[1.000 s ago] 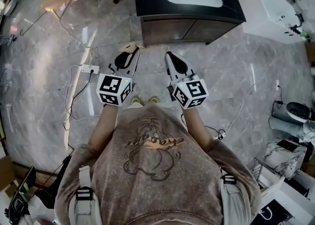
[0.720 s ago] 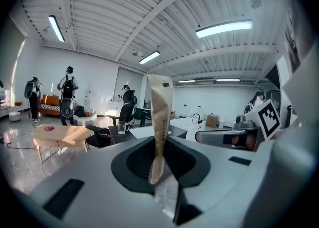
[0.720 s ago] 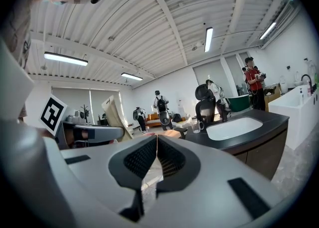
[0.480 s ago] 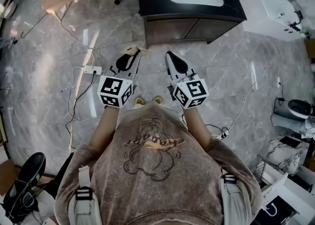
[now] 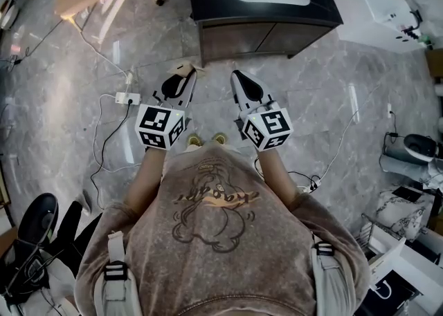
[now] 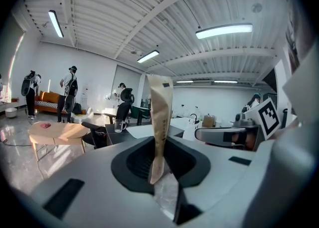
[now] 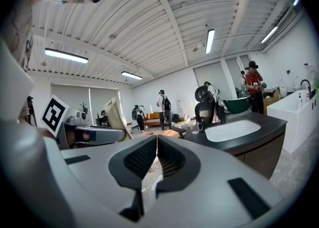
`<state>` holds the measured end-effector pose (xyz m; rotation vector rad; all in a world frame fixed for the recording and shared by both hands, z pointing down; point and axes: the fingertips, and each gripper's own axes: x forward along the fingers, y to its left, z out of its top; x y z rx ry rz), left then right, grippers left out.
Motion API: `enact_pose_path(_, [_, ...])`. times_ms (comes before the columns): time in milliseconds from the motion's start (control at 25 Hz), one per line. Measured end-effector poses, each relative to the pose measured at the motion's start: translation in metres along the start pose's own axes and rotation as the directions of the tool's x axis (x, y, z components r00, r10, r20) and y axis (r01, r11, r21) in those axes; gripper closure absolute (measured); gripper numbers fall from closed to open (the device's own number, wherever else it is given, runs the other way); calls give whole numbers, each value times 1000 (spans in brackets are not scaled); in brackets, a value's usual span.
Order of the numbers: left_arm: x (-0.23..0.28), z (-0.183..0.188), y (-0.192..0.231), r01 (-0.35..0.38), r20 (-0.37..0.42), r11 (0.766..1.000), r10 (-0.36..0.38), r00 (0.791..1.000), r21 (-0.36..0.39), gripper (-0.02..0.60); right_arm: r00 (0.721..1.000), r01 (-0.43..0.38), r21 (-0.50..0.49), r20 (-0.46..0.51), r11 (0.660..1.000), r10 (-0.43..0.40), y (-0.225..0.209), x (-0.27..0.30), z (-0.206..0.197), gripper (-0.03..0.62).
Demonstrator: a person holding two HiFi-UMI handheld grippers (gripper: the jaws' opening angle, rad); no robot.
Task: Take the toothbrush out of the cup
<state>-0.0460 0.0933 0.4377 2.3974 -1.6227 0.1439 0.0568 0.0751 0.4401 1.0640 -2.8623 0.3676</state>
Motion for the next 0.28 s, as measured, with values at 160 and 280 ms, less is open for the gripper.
enact_pose_path(160, [5, -2, -1, 5, -4, 1000, -5, 1000, 2, 511, 1000, -8, -1, 0, 1000, 8, -2, 2, -1, 574])
enact_pose_path(280, [8, -2, -4, 9, -8, 1000, -9, 1000, 4, 511, 1000, -11, -1, 0, 1000, 11, -4, 1, 0, 574])
